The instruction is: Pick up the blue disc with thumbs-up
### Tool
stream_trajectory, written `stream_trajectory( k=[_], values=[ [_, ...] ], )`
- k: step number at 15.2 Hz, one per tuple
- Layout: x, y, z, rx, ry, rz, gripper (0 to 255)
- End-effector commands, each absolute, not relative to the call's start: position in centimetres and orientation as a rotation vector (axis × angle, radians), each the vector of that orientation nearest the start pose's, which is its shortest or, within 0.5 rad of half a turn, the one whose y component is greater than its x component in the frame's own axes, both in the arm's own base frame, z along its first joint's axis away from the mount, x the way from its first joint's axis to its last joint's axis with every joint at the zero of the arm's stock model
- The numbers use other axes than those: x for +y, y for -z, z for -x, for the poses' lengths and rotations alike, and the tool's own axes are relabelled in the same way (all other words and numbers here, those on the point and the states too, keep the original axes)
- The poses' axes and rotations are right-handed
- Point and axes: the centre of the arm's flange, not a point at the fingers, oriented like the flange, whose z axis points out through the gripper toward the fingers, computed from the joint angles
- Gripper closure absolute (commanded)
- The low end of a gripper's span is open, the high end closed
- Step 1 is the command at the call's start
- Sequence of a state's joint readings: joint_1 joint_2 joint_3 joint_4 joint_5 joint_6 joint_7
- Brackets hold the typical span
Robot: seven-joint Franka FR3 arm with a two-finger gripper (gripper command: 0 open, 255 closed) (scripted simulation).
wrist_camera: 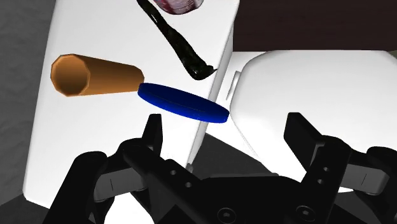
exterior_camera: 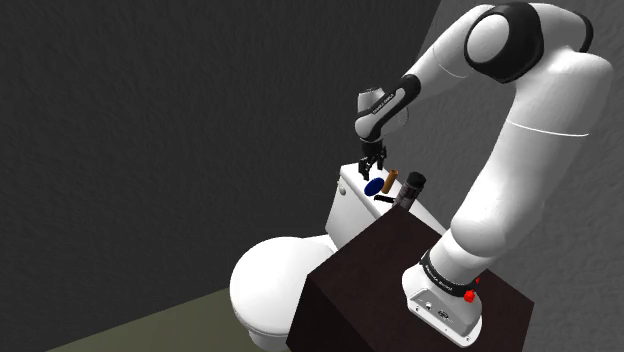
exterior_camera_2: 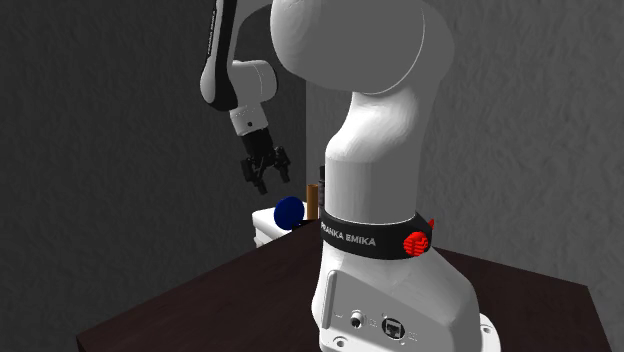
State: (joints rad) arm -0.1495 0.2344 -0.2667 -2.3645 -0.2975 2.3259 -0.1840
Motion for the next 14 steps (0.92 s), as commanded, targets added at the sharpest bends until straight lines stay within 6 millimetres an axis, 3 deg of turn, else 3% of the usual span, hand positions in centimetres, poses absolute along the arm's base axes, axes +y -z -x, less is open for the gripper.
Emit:
stream_trajectory(
  k=[1,2,10,12,13,14],
  values=[
    [-21.5,-19.3,-44.1,0.004,-0.562,3.263,0],
    [-22.2,-18.2,-44.5,0.007,-0.57,3.267,0],
    [-22.2,-14.1,-44.5,0.007,-0.571,3.267,0],
    [-22.2,-14.1,-44.5,0.007,-0.571,3.267,0],
    [-22.2,-14.2,-44.4,0.007,-0.571,3.267,255],
    [-22.2,-14.1,-44.5,0.007,-0.571,3.267,255]
  ],
)
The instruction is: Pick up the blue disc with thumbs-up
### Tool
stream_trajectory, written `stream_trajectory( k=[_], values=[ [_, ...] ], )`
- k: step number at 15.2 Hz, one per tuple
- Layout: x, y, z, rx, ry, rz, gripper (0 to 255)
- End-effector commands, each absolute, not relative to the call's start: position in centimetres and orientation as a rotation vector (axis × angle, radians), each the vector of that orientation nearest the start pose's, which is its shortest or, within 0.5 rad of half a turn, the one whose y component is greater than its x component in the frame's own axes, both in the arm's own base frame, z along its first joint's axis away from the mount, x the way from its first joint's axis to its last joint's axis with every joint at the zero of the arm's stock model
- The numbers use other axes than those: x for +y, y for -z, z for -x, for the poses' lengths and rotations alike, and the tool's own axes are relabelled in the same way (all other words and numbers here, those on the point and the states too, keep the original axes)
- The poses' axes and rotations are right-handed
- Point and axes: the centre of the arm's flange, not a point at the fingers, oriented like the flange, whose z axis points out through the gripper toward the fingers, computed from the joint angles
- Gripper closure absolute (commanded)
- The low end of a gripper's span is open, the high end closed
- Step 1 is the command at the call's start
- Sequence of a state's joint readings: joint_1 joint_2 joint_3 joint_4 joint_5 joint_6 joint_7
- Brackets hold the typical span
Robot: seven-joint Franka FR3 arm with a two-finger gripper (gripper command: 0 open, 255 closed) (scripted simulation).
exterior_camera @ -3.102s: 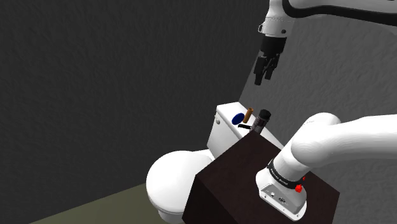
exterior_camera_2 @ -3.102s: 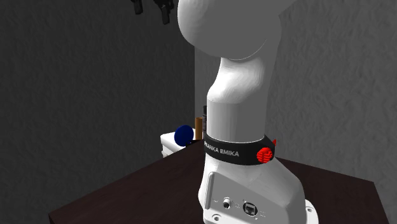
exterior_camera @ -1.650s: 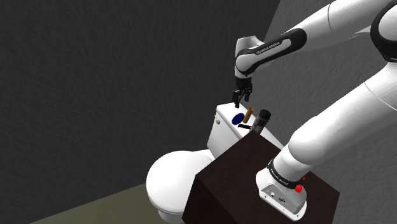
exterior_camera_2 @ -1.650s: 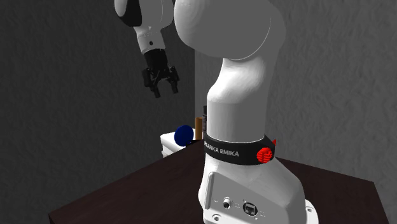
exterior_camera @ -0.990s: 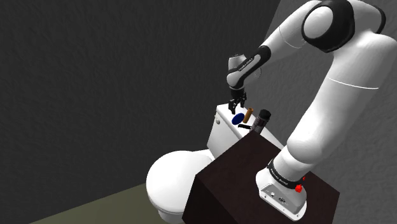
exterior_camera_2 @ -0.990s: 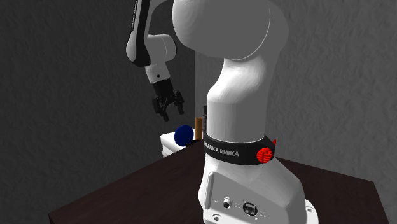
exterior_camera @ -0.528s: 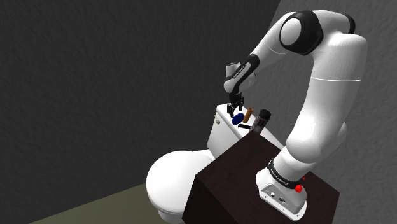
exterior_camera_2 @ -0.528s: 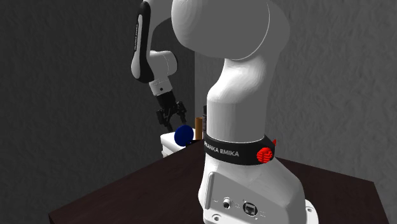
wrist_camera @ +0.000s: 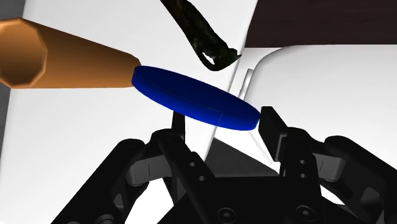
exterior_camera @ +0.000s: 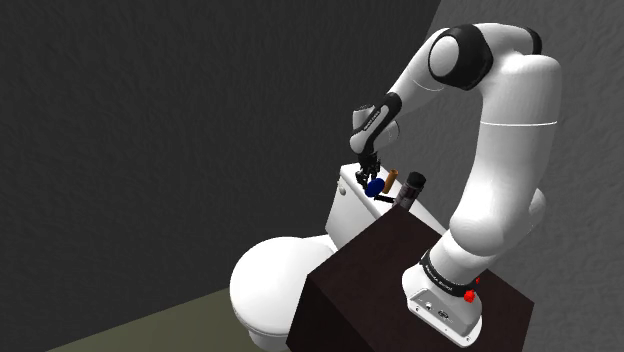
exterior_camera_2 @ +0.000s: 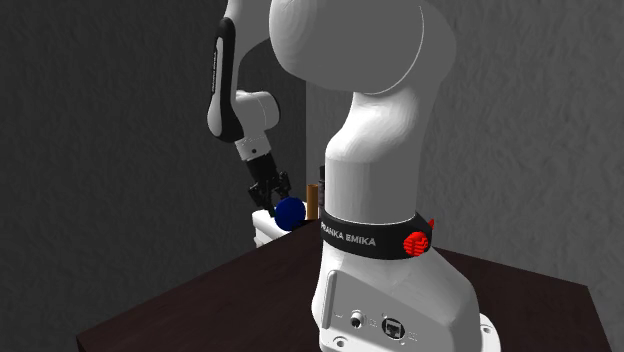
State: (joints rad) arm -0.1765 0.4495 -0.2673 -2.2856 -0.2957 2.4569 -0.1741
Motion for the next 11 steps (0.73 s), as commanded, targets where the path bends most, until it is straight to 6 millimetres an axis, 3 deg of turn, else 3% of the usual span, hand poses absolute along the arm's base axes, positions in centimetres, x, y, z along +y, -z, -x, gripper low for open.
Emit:
stream_trajectory(
  k=[1,8,11],
  values=[
    [-22.2,-14.1,-44.4,0.007,-0.571,3.267,255],
    [-22.2,-14.1,-44.5,0.007,-0.571,3.267,255],
    [-22.2,-15.7,-44.5,0.007,-0.571,3.267,255]
  ],
)
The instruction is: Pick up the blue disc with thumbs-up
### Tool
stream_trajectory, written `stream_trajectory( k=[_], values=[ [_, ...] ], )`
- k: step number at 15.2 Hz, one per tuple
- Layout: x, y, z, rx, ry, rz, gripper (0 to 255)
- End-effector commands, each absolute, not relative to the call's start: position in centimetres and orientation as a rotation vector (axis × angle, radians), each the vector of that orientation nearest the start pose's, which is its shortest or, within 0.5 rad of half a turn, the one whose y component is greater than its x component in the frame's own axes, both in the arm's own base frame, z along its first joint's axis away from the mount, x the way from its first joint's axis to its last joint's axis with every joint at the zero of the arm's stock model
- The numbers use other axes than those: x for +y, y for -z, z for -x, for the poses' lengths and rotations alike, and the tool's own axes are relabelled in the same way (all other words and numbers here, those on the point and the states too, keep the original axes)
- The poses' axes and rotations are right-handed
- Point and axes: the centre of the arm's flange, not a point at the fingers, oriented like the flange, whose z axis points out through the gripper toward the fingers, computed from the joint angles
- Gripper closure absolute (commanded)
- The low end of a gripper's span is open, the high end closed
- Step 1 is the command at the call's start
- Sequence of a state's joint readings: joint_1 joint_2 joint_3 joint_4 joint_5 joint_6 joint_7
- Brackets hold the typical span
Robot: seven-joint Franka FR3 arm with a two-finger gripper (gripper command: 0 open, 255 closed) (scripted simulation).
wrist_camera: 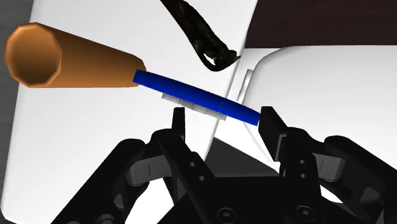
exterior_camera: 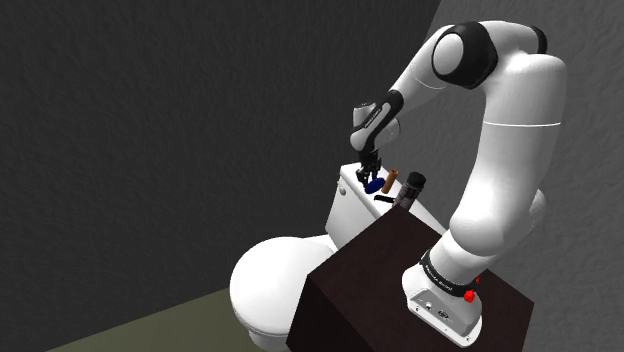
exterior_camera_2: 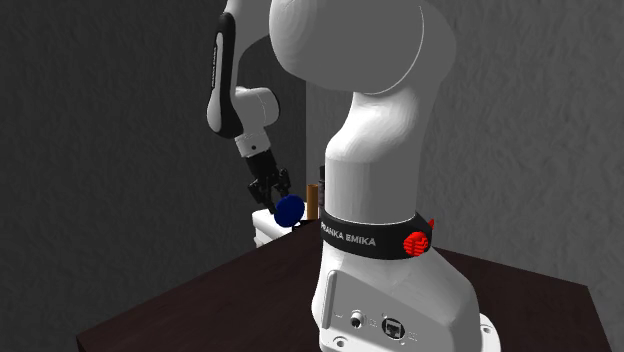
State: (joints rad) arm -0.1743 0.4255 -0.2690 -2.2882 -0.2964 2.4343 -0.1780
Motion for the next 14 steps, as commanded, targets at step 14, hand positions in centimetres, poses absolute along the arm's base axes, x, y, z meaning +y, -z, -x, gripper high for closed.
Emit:
stream_trajectory(
  k=[14],
  values=[
    [-22.2,-22.1,-44.5,0.007,-0.571,3.267,255]
  ],
)
